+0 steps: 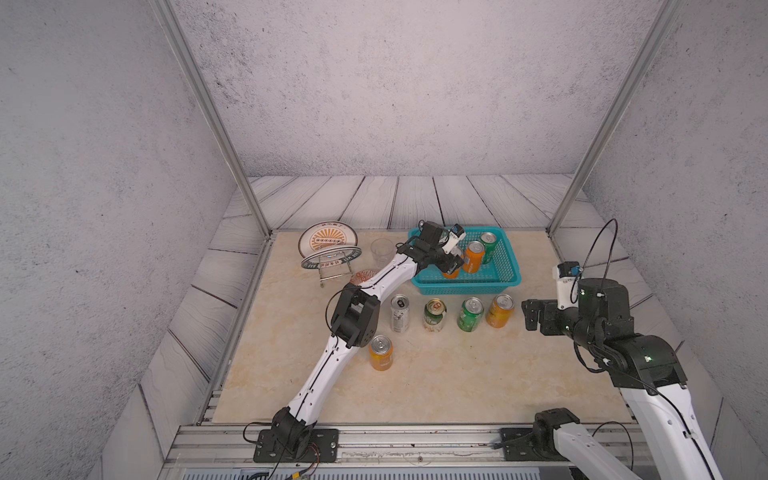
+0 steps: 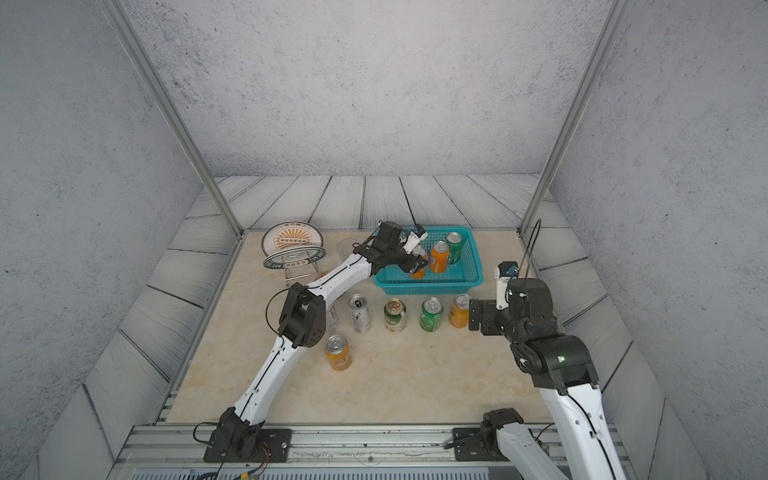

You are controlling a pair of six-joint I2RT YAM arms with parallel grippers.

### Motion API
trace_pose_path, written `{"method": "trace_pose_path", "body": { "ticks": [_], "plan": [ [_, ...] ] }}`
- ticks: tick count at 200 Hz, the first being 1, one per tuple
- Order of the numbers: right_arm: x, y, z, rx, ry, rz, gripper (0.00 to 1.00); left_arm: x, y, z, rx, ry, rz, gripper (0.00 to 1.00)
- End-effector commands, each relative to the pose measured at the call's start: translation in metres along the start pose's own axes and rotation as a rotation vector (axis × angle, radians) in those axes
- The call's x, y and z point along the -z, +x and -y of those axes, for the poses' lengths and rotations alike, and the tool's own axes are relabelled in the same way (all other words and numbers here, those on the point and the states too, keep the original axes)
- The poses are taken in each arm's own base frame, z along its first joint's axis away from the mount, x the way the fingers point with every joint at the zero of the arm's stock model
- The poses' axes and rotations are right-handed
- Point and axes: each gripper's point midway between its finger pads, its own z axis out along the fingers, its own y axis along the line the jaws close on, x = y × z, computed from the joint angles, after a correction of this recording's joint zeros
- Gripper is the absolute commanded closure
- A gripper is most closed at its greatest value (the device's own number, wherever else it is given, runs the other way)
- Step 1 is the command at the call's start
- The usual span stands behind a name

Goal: Take out the drinks from the basket
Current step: Pick up the drink from the basket, then place the drink at the center of the board.

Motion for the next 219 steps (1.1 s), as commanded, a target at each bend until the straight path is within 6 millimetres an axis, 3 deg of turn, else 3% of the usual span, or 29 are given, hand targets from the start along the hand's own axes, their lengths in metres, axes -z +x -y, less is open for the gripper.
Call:
{"method": "trace_pose_path", "body": {
  "ticks": [1,62,104,135,176,219],
  "plan": [
    [0.007,-0.007,0.004,0.005,0.017,0.026,0.0,0.067,-0.104,0.018,-0.131,-0.009,0.223,0.39],
    [0.01,-0.01,0.004,0.011,0.021,0.031,0.01,0.131,-0.145,0.051,-0.242,-0.029,0.316,0.39],
    [0.011,-0.011,0.002,0.001,0.005,0.035,0.0,0.183,-0.152,0.076,-0.255,-0.039,0.378,0.39],
    [0.009,-0.009,0.0,-0.004,-0.001,0.029,0.01,0.216,-0.139,0.092,-0.244,-0.057,0.389,0.39],
    [0.004,-0.007,-0.003,-0.02,-0.021,0.022,0.0,0.245,-0.103,0.113,-0.219,-0.071,0.332,0.39],
    [-0.005,0.001,-0.006,-0.038,-0.035,0.006,0.01,0.281,-0.078,0.141,-0.193,-0.029,0.3,0.42]
  ]
}}
